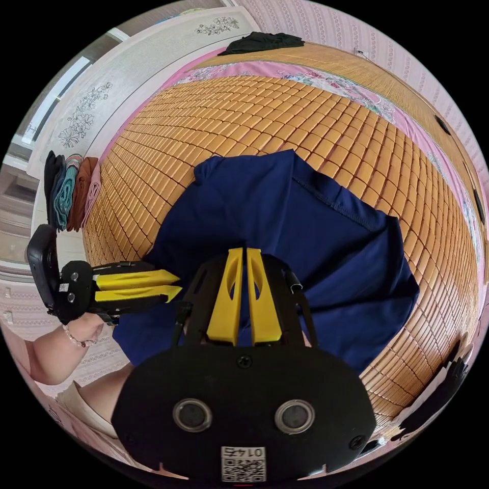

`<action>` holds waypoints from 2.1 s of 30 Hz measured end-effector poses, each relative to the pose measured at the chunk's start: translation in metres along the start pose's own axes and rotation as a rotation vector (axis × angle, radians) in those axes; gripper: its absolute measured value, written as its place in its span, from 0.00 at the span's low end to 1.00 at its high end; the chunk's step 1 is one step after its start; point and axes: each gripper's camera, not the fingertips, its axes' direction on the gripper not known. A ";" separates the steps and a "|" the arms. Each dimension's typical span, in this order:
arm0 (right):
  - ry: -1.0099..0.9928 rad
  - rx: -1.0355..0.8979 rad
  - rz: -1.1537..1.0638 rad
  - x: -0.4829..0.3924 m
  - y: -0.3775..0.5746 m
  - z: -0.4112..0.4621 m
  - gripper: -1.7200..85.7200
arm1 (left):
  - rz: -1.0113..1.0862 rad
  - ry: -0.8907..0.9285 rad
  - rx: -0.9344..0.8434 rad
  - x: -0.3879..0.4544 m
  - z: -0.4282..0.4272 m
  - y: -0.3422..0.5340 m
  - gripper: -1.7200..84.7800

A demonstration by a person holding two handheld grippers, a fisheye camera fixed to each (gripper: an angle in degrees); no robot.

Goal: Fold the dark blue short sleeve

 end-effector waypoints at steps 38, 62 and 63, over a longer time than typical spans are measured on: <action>-0.034 0.179 0.398 0.291 0.220 -0.018 0.02 | 0.000 0.129 0.089 -0.064 -0.017 -0.160 0.01; -0.276 0.425 0.299 0.193 0.535 0.008 0.03 | -0.114 0.156 0.445 0.015 -0.062 0.148 0.01; -0.273 0.407 0.309 0.192 0.541 0.016 0.03 | -0.150 0.176 0.472 0.012 -0.054 0.164 0.01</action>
